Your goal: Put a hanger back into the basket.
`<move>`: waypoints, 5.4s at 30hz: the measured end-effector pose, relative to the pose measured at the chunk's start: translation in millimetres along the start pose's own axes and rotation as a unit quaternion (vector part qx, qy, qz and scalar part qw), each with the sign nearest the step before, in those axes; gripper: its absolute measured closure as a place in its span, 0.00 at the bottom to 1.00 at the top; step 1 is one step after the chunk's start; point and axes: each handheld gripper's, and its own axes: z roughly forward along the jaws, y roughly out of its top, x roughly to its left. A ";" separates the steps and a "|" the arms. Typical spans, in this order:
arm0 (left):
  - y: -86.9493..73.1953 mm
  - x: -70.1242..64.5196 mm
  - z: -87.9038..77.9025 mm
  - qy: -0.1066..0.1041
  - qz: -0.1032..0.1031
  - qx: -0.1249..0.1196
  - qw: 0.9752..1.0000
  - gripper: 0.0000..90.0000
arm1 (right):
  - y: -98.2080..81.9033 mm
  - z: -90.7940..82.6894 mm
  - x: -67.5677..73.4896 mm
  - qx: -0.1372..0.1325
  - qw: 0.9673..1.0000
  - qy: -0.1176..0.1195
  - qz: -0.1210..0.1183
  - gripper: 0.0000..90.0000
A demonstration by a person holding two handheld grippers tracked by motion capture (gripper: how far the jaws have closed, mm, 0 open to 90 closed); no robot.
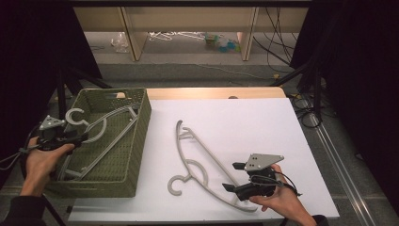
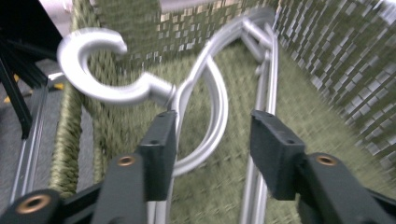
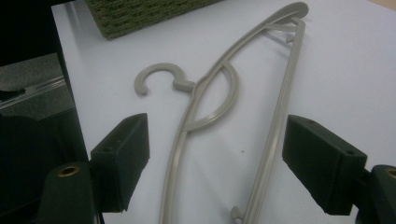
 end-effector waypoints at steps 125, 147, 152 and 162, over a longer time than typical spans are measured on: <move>-54.0 -229.4 -18.8 -0.242 0.121 -0.121 0.955 0.20 | 26.9 111.0 26.9 0.291 0.955 0.011 -0.059 0.74; -53.9 -228.6 -18.6 -0.240 0.125 -0.121 0.955 0.21 | 28.1 111.3 24.4 0.295 0.953 0.012 -0.070 0.85; -53.8 -228.2 -18.9 -0.240 0.126 -0.122 0.955 0.21 | 27.8 110.6 24.4 0.295 0.953 0.020 -0.072 0.88; -54.1 -229.1 -18.2 -0.239 0.131 -0.121 0.955 0.22 | 27.7 110.4 24.7 0.293 0.951 0.027 -0.097 0.91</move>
